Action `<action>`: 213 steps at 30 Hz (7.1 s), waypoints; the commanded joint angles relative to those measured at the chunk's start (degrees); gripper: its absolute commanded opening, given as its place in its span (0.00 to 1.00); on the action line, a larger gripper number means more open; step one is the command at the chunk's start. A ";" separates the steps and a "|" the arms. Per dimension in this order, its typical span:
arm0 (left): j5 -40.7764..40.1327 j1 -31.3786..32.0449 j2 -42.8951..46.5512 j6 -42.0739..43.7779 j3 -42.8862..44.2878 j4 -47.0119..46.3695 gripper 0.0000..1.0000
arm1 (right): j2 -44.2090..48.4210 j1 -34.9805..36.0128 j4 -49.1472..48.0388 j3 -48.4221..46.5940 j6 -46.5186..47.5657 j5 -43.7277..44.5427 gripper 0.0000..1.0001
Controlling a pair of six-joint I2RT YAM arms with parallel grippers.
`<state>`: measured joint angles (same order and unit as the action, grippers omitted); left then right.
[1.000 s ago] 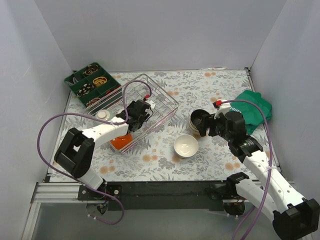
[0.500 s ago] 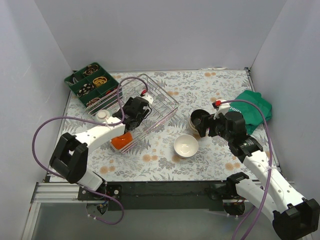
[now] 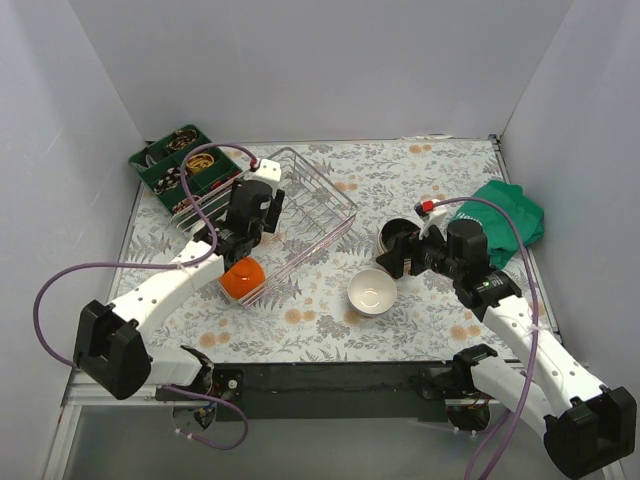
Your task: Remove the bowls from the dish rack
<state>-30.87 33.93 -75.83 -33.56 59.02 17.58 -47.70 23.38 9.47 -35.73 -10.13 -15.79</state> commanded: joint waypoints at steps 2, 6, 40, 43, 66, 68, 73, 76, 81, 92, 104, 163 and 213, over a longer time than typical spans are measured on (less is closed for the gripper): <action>6.95 -1.24 5.69 -12.11 3.20 -3.70 0.10 | -2.57 0.97 -8.94 -1.71 -4.63 -10.82 0.81; 11.17 -1.32 8.76 -20.10 3.73 -3.70 0.08 | -5.55 3.42 -16.05 -2.15 -6.65 -12.86 0.81; 36.67 -1.24 15.80 -55.56 -8.40 -20.92 0.08 | -31.92 17.84 -38.92 -18.85 2.57 -19.80 0.52; 36.59 -1.24 15.89 -55.21 -9.01 -21.28 0.09 | -31.84 18.19 -38.74 -18.77 2.22 -20.33 0.19; 9.10 -1.24 28.37 -24.19 -6.81 -2.47 0.98 | -16.64 18.11 9.40 -21.05 5.65 3.91 0.01; 4.78 -1.33 29.68 -21.64 -8.83 -2.55 0.98 | -14.88 18.11 15.10 -20.97 3.73 8.92 0.01; 0.38 -1.24 31.18 -19.70 -13.05 -2.73 0.98 | -12.51 18.02 26.28 -20.53 -1.20 21.03 0.01; -0.42 -1.33 31.36 -19.52 -15.34 -2.73 0.98 | -11.63 17.76 31.82 -19.74 -4.98 23.69 0.01; -1.12 -1.33 31.89 -18.47 -17.18 -2.82 0.98 | -11.01 13.38 37.28 -17.72 -9.29 26.86 0.01; -1.47 -1.41 34.17 -17.42 -19.12 -3.87 0.98 | -14.17 -3.07 29.91 -8.93 -7.19 16.32 0.01; 0.55 -1.33 33.56 -17.06 -19.74 -3.96 0.98 | -20.94 -5.01 23.31 -5.76 -6.30 16.50 0.25; 15.41 -2.29 7.54 -39.57 -12.54 -1.07 0.89 | 7.36 -4.92 4.85 6.90 -1.65 10.78 0.73; -24.58 -10.20 -28.93 -6.87 4.78 4.12 0.98 | 8.15 -4.83 3.01 7.95 -1.30 4.81 0.73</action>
<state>-52.60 24.10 -104.09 -41.21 63.37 22.24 -40.05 18.70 14.83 -28.25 -11.81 -10.33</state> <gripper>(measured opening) 0.981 0.730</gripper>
